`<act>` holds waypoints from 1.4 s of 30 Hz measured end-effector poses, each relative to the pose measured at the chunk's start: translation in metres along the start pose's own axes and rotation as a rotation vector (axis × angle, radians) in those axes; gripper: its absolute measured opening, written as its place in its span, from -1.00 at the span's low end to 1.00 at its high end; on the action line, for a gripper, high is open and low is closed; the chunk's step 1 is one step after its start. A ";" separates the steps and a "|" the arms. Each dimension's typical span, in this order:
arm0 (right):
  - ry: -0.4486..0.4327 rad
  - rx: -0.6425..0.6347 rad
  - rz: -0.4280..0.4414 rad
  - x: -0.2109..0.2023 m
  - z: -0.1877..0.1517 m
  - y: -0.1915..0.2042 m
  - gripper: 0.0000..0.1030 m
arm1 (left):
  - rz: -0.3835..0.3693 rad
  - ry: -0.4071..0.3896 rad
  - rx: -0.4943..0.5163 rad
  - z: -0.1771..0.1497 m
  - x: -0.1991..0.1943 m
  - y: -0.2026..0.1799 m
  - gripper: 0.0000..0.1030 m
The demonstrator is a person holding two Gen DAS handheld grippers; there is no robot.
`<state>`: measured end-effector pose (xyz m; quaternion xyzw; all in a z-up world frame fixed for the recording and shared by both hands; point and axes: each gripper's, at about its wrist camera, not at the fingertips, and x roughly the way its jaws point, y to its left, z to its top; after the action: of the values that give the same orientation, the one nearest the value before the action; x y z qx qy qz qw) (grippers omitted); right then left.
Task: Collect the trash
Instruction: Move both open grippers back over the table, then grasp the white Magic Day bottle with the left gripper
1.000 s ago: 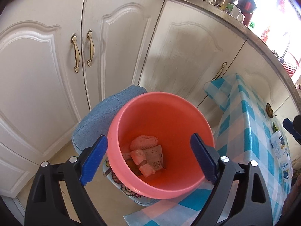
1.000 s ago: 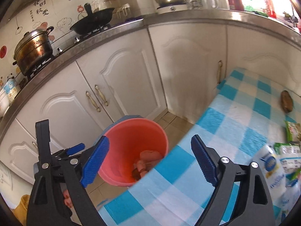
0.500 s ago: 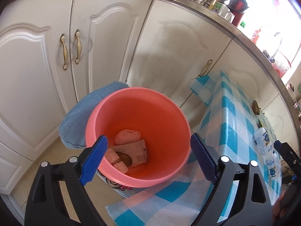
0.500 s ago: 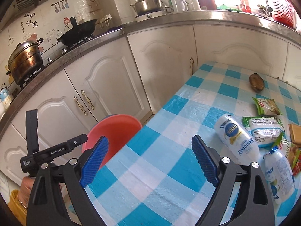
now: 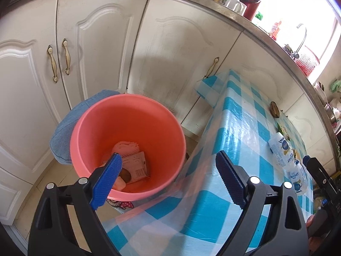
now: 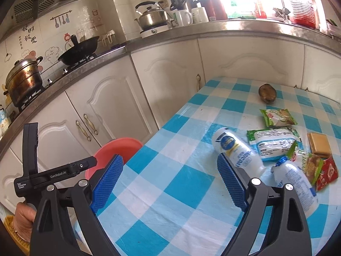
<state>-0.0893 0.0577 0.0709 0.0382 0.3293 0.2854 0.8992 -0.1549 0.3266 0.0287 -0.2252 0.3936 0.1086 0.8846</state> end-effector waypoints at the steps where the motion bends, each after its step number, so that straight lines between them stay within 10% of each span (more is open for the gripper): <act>1: -0.007 0.006 -0.003 -0.002 0.000 -0.003 0.73 | -0.003 0.003 0.007 -0.001 0.000 -0.004 0.75; 27: -0.154 0.289 -0.116 -0.071 0.006 -0.140 0.74 | -0.076 0.074 0.179 -0.022 -0.001 -0.106 0.75; 42: -0.053 0.480 -0.125 -0.076 -0.017 -0.246 0.76 | -0.257 0.171 0.134 -0.026 0.021 -0.189 0.75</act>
<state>-0.0269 -0.1904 0.0380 0.2376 0.3657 0.1417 0.8887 -0.0880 0.1485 0.0566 -0.2229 0.4415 -0.0515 0.8676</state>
